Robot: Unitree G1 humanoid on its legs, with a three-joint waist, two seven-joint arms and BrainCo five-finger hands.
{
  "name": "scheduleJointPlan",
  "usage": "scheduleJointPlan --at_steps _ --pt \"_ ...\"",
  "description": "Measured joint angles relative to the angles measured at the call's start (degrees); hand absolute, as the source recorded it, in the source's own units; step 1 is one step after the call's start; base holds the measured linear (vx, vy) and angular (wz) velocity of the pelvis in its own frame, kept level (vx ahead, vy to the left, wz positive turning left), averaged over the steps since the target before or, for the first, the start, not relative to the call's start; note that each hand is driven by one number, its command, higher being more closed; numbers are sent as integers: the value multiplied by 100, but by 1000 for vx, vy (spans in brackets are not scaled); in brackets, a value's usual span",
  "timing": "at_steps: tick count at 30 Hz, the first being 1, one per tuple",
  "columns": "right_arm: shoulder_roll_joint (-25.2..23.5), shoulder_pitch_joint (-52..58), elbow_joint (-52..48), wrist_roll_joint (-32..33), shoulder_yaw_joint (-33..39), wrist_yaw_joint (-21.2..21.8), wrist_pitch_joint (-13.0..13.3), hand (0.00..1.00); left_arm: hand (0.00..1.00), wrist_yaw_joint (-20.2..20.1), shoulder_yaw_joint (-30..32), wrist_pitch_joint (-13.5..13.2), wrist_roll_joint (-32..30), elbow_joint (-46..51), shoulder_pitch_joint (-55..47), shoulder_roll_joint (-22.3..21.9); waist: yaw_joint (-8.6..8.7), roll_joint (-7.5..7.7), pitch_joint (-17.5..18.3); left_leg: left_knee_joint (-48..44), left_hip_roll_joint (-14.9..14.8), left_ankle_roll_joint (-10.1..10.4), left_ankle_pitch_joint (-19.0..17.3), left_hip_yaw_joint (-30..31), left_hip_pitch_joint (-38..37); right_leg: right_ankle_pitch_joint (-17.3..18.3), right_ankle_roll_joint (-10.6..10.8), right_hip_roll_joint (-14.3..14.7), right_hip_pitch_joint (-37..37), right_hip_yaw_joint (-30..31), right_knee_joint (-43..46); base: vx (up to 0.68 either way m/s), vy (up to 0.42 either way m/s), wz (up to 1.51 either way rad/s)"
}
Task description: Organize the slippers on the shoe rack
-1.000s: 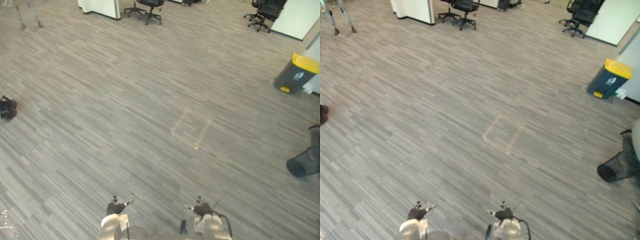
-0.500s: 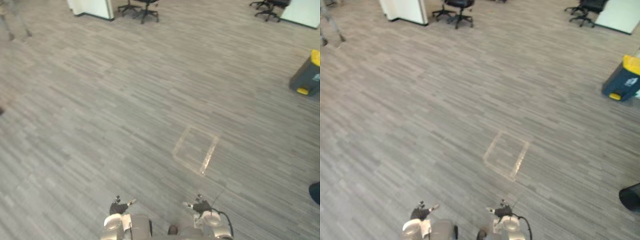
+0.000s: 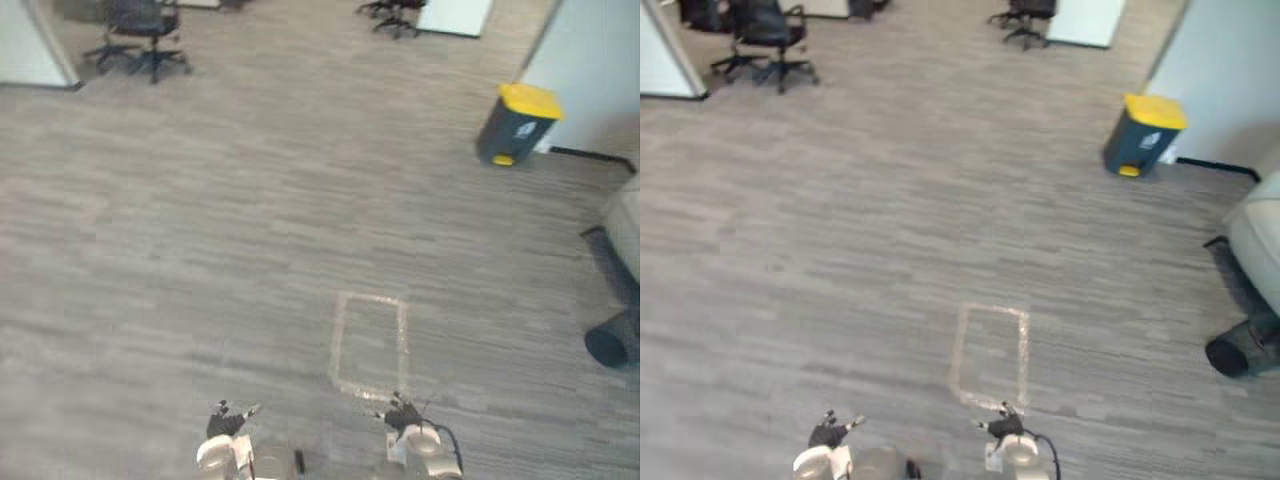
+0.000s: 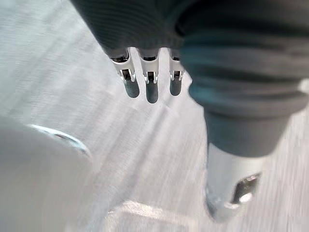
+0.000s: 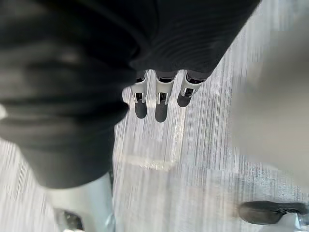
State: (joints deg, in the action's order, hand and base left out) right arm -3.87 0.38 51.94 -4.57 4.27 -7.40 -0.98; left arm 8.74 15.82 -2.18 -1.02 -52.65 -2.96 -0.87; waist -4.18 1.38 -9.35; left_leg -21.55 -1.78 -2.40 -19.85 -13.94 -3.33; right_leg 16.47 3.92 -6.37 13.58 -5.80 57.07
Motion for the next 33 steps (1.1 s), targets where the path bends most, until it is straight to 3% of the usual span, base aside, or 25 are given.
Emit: scheduleJointPlan --at_steps 2,3,4,5,6,7,8,10,11,12,13,14,16,18,20,22,24,25,26,29,31,33 --pt "-2 -29 55 0 51 -4 9 0 0 -8 -9 11 -2 -53 27 -9 95 34 -19 546 -32 78 -4 -257 -602 34 -264 -1 245 -1054 -1214 431 81 -33" --pt "-2 -58 49 0 71 -1 17 0 0 -10 -28 7 -3 -74 38 -17 97 26 -18 672 -32 117 -10 -343 -721 -38 -337 10 302 -1297 -1585 387 79 -39" --pt "-3 -95 49 -2 127 7 20 0 0 -18 -121 3 -22 -94 49 -12 89 19 -19 856 -16 185 -26 -486 -898 -271 -435 65 382 -1646 -2322 409 65 -41" --pt "11 -91 78 -5 199 10 19 0 0 -28 -204 -8 -66 -112 24 23 88 65 -39 1007 108 263 -35 -540 -1077 -768 -558 170 418 -1877 -3198 449 44 -41" --pt "19 -87 94 -5 237 12 14 0 0 -32 -220 -9 -82 -111 56 51 95 109 -52 1029 200 304 -46 -525 -1156 -1057 -696 211 418 -1879 -3567 503 -13 -30" --pt "5 -86 55 -8 286 12 19 0 0 -44 -215 -3 -112 -157 82 37 140 125 -43 1032 236 365 -82 -396 -1295 -1571 -1371 275 373 -1770 -3713 527 -38 -31" --pt "44 -150 65 -50 452 11 14 0 0 -92 -215 8 -122 -227 124 -47 148 -120 -51 990 81 503 -42 -244 -1380 -1400 -1397 402 287 -1845 -3646 528 -58 -27" --pt "31 -165 56 -63 516 14 22 0 0 -157 -209 9 -195 -234 125 -134 171 -251 -54 659 -38 637 44 -75 -1354 -1122 -1372 553 216 -1840 -3512 572 -130 -23" --pt "13 -171 63 -90 490 17 19 0 0 -176 -132 16 -271 -233 123 -174 215 -322 -76 -242 -245 680 82 54 -1145 -956 -1365 761 -75 -1810 -3588 609 -170 -25" --pt "11 -153 69 -113 443 17 13 0 0 -187 -80 23 -294 -207 113 -204 224 -339 -86 -965 -371 646 223 113 -925 -889 -1350 907 -279 -1741 -3678 582 -109 -46" --pt "-5 -126 84 -116 361 19 -11 0 0 -197 -35 22 -330 -177 106 -204 211 -369 -105 -2182 -522 543 798 283 -510 -821 -1361 1061 -589 -1554 -3877 357 -12 -80" --pt "-13 -101 87 -115 263 17 -19 0 0 -205 3 16 -341 -119 46 -199 157 -396 -120 -3253 -665 489 1044 383 -52 -765 -1410 1189 -853 -1321 -3992 425 31 -113" --pt "-25 -160 219 -103 116 19 -57 0 0 -225 50 8 -338 26 20 -154 84 -369 -187 -4225 -705 301 624 605 903 -597 -1479 1327 -1388 -761 -4199 392 57 -130" --pt "-27 -169 321 -95 112 17 -78 0 0 -224 56 -2 -321 152 -64 -113 33 -295 -186 -3693 -645 288 298 691 1344 -629 -1342 1292 -1683 -305 -4366 347 82 -125" --pt "-29 -156 320 -88 128 -6 -84 0 0 -207 62 -66 -270 264 -142 -153 -3 -249 -214 -2441 -452 338 105 1060 1662 -527 -1166 1183 -1955 171 -4462 366 173 -118" --pt "-28 -174 319 -23 117 -20 -81 0 0 -162 69 -126 -218 260 -131 -188 -56 -246 -200 -1306 -90 385 159 1901 1795 -408 -996 1068 -2065 650 -4454 364 261 -110" --pt "-21 -149 322 8 103 -25 -78 0 0 -141 70 -141 -198 245 -145 -246 -138 -327 -136 -512 38 374 514 2602 1804 -252 -782 1050 -2097 1044 -4416 378 317 -109" --pt "-17 -137 334 5 80 -24 -83 0 0 -139 80 -146 -94 235 -195 -281 -147 -441 -69 -422 -58 554 1054 2607 1727 -95 -639 1100 -2136 1269 -4314 406 378 -111" --pt "-6 -120 383 0 -65 0 -86 0 0 -141 125 -158 -90 249 -197 -235 -184 -291 -44 -546 -60 629 1044 2292 1640 27 -498 987 -2168 1527 -4165 474 451 -118" --pt "-13 -32 340 -6 -116 8 -76 0 0 -141 126 -181 -94 197 -221 -76 -234 -33 64 -503 -21 402 704 1524 1252 71 -354 691 -1900 1724 -3484 305 333 -121" --pt "-12 10 329 -8 -109 22 -70 0 0 -139 125 -176 -96 121 -223 -14 -231 55 92 -294 -67 301 627 1046 880 44 -116 516 -1540 1402 -2699 200 277 -113" --pt "-11 40 332 -19 -49 32 -59 0 0 -134 124 -150 -91 33 -221 2 -238 55 95 72 -88 254 618 736 468 104 -105 209 -1269 565 -2321 132 181 -95"
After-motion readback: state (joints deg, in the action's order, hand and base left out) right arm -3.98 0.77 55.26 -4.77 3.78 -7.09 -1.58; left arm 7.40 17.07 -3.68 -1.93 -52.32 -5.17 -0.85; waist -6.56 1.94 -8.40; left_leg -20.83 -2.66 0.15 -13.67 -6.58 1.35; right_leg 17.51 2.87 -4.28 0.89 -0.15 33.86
